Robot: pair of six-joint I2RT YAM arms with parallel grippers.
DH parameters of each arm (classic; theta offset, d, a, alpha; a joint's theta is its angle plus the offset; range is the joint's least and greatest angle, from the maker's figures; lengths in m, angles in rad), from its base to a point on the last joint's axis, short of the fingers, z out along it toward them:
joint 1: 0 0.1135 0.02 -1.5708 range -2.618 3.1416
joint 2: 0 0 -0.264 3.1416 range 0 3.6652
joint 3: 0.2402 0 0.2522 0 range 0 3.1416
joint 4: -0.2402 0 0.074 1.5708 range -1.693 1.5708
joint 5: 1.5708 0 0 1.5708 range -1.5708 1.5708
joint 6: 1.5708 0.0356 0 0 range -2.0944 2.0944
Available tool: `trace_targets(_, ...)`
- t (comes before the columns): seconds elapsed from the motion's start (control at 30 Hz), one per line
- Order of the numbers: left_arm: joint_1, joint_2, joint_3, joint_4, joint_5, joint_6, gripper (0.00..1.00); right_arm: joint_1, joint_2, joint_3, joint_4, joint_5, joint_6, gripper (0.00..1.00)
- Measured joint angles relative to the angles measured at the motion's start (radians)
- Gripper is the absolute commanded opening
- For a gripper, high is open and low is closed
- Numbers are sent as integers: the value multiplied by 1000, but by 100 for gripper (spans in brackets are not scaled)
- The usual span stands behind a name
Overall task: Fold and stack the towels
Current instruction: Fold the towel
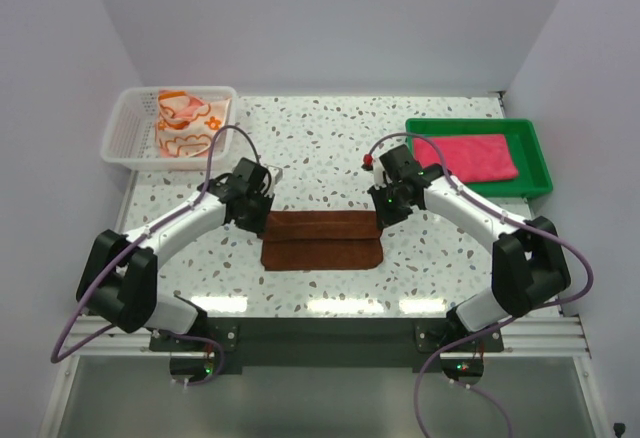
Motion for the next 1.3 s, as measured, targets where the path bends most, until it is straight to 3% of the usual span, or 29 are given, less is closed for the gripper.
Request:
trace_targets(1.07, -7, -40, 20, -89, 60, -82, 0, 37, -35, -27, -62, 45, 61, 0)
trace_targets(1.3, -10, 5, 11, -100, 71, -85, 4, 48, -35, -58, -56, 40, 80, 0)
